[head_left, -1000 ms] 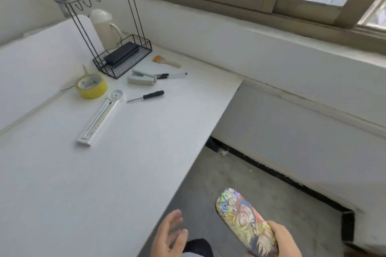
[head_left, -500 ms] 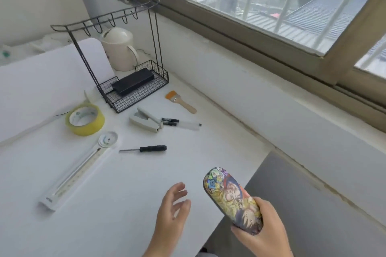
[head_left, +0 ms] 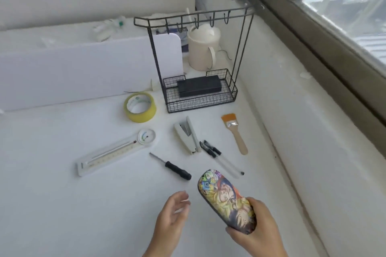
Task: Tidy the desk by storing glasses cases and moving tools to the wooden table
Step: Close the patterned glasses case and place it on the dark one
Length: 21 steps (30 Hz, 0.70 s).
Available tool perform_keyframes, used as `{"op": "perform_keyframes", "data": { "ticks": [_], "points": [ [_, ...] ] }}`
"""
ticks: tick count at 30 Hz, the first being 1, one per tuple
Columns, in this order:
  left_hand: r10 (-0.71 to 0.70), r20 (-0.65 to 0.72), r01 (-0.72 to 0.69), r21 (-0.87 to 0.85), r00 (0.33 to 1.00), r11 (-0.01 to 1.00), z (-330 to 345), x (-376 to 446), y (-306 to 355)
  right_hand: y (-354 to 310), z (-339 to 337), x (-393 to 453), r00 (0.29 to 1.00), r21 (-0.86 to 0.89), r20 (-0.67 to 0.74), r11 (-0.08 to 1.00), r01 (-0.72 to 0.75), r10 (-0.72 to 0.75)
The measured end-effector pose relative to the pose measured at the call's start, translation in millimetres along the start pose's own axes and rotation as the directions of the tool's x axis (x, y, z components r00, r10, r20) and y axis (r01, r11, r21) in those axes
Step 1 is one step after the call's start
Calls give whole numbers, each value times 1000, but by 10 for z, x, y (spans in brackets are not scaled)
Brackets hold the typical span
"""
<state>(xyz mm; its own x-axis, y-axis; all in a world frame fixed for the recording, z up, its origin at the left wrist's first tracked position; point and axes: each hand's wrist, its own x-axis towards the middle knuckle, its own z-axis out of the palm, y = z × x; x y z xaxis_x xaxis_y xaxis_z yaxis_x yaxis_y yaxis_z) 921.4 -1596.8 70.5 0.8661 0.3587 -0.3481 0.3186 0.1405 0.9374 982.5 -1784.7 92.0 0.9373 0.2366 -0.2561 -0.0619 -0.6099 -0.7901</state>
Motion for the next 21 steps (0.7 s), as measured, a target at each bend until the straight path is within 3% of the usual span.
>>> {"op": "perform_keyframes", "data": {
  "ticks": [3, 6, 8, 11, 14, 17, 19, 21],
  "points": [
    [-17, -13, 16, -96, 1000, 995, 323, 161, 236, -151, -131, 434, 948, -13, 268, 983, 183, -173],
    [-52, -127, 19, -248, 991, 969, 497, 365, 478, -373, -275, 780, 772, 64, 564, 948, 312, -292],
    [-51, -189, 1, -260, 981, 966, 492, 521, 612, -486, -318, 973, 749, 161, 570, 939, 303, -339],
    [1, -184, -40, -210, 983, 977, 435, 731, 870, -661, -338, 1264, 801, 330, 504, 929, 165, -322],
    [20, -64, -23, -45, 998, 999, 410, 905, 1047, -821, -411, 1539, 818, 404, 509, 914, 49, -269],
    [-70, 117, 57, 110, 991, 992, 433, 1072, 1089, -847, -467, 1760, 788, 384, 584, 921, -56, -196],
    [-117, 126, 110, 67, 985, 992, 432, 1181, 1068, -825, -485, 1842, 804, 385, 574, 918, -99, -154],
    [-156, 102, 166, -95, 982, 982, 384, 1287, 1029, -786, -489, 1949, 878, 487, 465, 861, -146, -115]
  ]
}}
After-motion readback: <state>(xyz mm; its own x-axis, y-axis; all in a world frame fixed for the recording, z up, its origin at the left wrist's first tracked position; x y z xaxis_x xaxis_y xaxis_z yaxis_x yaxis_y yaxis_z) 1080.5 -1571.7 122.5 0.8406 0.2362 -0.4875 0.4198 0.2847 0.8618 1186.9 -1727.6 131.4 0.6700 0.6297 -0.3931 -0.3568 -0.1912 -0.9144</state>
